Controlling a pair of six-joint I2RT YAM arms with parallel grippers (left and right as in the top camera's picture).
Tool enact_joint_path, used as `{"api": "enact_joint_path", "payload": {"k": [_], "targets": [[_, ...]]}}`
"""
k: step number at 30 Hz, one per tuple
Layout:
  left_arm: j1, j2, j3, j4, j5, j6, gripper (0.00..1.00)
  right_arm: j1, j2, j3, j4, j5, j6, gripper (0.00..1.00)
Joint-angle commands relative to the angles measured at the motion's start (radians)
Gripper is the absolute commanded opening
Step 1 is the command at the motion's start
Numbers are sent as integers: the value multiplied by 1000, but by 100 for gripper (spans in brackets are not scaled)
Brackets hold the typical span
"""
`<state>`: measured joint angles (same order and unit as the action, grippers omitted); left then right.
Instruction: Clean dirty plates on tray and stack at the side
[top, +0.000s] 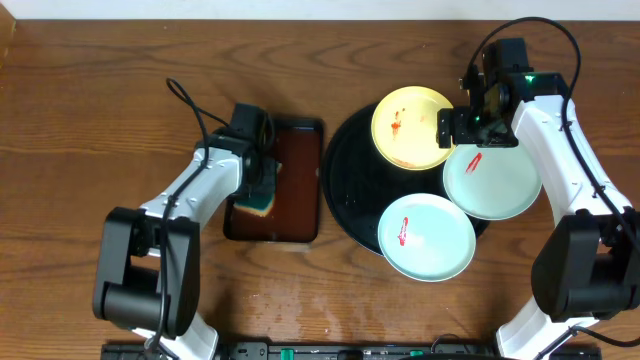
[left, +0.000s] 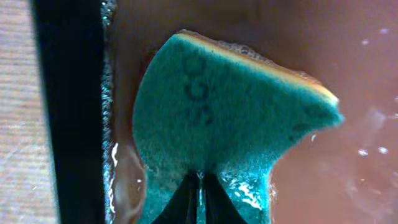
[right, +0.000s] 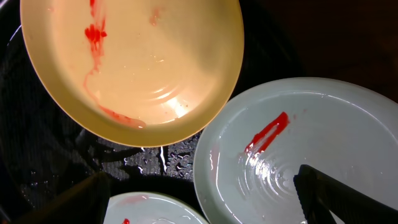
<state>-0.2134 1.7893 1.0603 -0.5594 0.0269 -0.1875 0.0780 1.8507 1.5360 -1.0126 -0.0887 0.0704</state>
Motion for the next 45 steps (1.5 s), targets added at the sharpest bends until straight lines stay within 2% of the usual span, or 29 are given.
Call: {"api": "enact_joint_path", "payload": {"k": [1,8,13,20,22,23,24,30,32,34,35,43,45], "targets": [[0,76,-36,18,-13,-16,8,9,1,-8,-1,10,-8,94],[-2,172,-35,43,6,-16,8,9,1,-8,-1,10,-8,94],[-2,158,-31,45,43,-16,8,9,1,-8,0,10,-8,94],[-2,117,-28,47,43,-16,23,9,1,-8,0,10,-8,94],[-2,117,-28,46,43,-16,22,9,1,-8,-1,10,-8,94],[-2,118,-28,45,43,-16,12,9,1,-8,-1,10,-8,94],[-2,118,-29,45,43,-16,8,9,1,-8,-1,10,-8,94],[-2,119,-47,50,43,-16,8,9,1,-8,-5,10,-8,94],[-2,118,-47,49,43,-16,14,9,1,-8,-4,10,-8,94],[-2,114,-43,43,43,-16,31,9,1,-8,-3,10,-8,94],[-2,111,-39,32,43,-16,34,9,1,-8,-3,10,-8,94],[-2,21,-8,-8,31,-16,57,9,1,-8,-2,10,-8,95],[-2,0,-8,-7,22,-16,60,9,1,-8,-3,10,-8,95]]}}
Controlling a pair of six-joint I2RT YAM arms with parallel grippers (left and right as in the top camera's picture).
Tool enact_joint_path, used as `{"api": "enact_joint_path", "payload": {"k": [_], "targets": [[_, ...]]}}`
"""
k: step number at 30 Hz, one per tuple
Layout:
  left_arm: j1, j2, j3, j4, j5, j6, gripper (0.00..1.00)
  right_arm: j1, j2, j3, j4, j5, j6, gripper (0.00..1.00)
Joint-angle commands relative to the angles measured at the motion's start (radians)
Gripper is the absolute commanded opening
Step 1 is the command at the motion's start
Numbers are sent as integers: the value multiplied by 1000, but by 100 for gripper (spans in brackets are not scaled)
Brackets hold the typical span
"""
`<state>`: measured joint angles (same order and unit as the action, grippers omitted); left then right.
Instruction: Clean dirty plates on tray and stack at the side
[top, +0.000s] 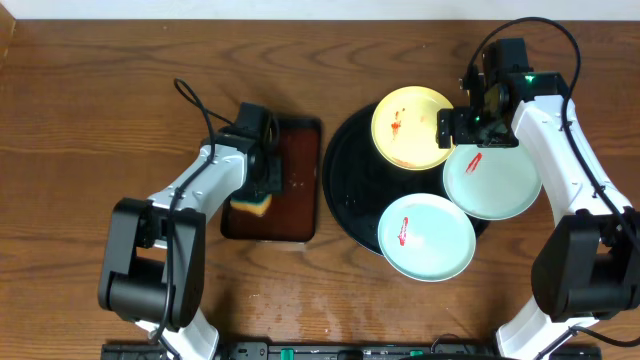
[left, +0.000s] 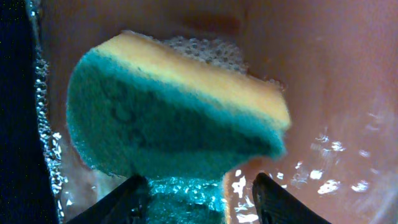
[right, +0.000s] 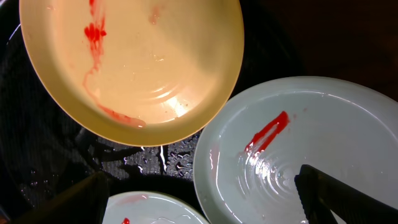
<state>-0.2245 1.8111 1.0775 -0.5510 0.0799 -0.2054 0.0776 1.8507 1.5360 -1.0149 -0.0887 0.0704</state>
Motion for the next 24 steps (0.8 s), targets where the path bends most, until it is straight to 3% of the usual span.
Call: {"api": "enact_joint_path", "payload": {"k": [1,19,24], "targets": [[9,-27,-25,-16,-34,2,61,9,1,-8,-1,10,-8,95],[9,-37,-26,-40,-88,2,64,9,1,-8,0,10,-8,95],[9,-70,-26,-46,-88,2,71,9,1,-8,-1,10,-8,95]]}}
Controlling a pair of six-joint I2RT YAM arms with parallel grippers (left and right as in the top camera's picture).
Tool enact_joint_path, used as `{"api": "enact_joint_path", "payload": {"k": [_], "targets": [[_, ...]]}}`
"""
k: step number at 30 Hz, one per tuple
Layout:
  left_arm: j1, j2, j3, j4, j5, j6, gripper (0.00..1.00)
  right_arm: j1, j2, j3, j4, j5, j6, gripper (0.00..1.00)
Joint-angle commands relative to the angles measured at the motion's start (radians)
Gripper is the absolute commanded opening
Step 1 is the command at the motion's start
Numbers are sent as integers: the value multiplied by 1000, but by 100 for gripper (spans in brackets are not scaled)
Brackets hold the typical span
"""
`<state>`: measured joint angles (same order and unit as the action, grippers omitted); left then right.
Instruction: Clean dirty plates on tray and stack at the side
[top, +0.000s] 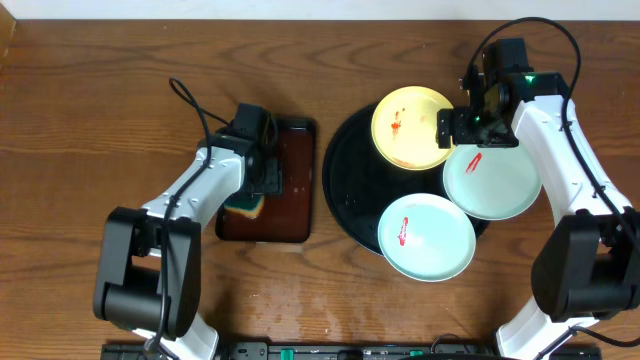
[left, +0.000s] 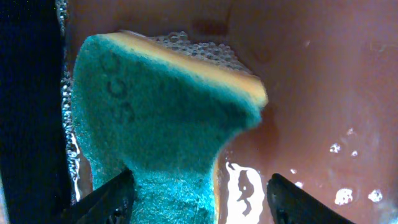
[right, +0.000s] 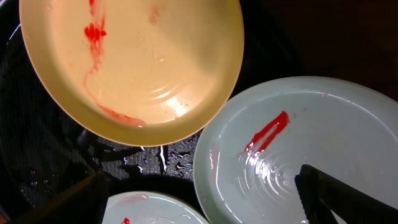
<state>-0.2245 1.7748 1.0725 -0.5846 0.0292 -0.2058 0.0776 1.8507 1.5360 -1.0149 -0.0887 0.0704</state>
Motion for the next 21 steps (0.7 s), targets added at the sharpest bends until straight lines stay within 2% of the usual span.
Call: {"api": "enact_joint_path", "payload": {"k": [1,13,21], "targets": [[9,-39,-21,-13,-37,2,71,9,1,-8,-1,10,-8,95],[10,-47,-21,-24,-43,3,72,9,1,-8,-2,10,-8,95],[10,-40,-25,-19,-105,2,73,9,1,-9,-6,10,-8,95]]}}
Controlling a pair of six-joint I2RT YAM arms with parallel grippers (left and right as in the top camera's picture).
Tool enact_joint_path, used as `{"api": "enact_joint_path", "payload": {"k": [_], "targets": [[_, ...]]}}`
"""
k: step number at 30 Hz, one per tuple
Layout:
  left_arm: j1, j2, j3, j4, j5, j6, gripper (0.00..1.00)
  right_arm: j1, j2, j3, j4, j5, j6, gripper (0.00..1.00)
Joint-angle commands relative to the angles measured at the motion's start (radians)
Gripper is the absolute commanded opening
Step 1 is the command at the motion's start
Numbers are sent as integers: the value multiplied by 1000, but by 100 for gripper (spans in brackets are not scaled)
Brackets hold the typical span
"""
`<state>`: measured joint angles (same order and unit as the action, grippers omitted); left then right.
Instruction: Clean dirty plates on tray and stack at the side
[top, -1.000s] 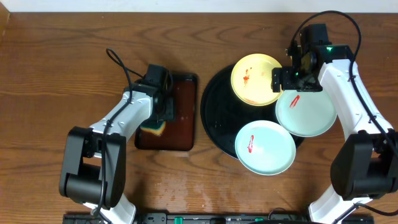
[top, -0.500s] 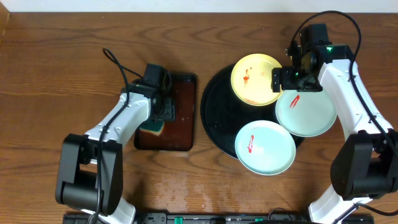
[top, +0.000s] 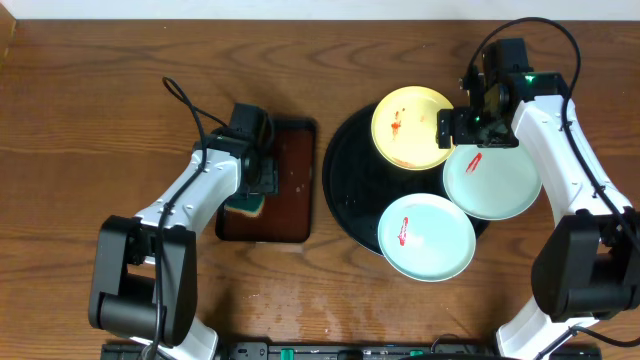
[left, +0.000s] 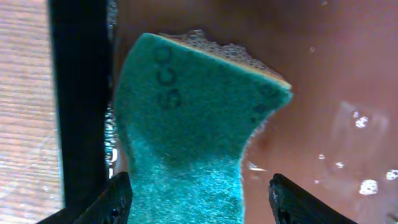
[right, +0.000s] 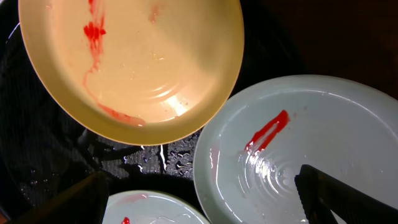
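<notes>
Three ketchup-smeared plates sit on the round black tray (top: 350, 185): a yellow plate (top: 410, 127), a pale green plate (top: 493, 180) at the right and another pale green plate (top: 427, 237) at the front. A green and yellow sponge (left: 193, 124) lies in the brown soapy basin (top: 292, 190), against its left wall. My left gripper (left: 202, 202) is open, with the sponge between its wide-spread fingers. Over the tray my right gripper (right: 199, 199) hangs open; one finger (right: 336, 193) is above the right pale plate (right: 311, 143), beside the yellow plate (right: 137, 62).
The basin's black rim (left: 78, 93) runs just left of the sponge, with bare wooden table (top: 90, 120) beyond it. Cables trail from both arms. The right pale plate overhangs the tray's right edge.
In the left wrist view the sponge now shows its green face flatter, with the basin rim and wood in view at the left. The left gripper stays open. The right arm and plates are unchanged.
My left gripper was shut, pinching the sponge in the basin. Then it was open with the sponge tilted, yellow side showing. Later the fingers stood wider around it, as now. The basin has shifted slightly left. The right gripper stayed open over the plates throughout.
</notes>
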<state>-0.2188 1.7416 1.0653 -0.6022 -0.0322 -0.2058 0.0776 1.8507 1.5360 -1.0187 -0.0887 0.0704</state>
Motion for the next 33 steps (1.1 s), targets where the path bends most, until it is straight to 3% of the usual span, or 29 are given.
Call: {"api": "enact_joint_path", "payload": {"k": [1,7,17,20,29,33], "targets": [[4,-4,-20,4,-43,2,73,9,1,-9,-2,10,-8,95],[4,34,-40,29,-43,2,77,9,1,-9,-2,10,-8,95],[4,52,-40,48,-43,2,75,9,1,-9,-1,10,-9,94],[4,52,-41,57,-42,2,64,9,1,-9,-1,10,-8,94],[4,52,-59,69,-36,2,63,9,1,-9,-2,10,-8,94],[4,51,-59,69,-28,2,51,9,1,-9,1,10,-8,94]]}}
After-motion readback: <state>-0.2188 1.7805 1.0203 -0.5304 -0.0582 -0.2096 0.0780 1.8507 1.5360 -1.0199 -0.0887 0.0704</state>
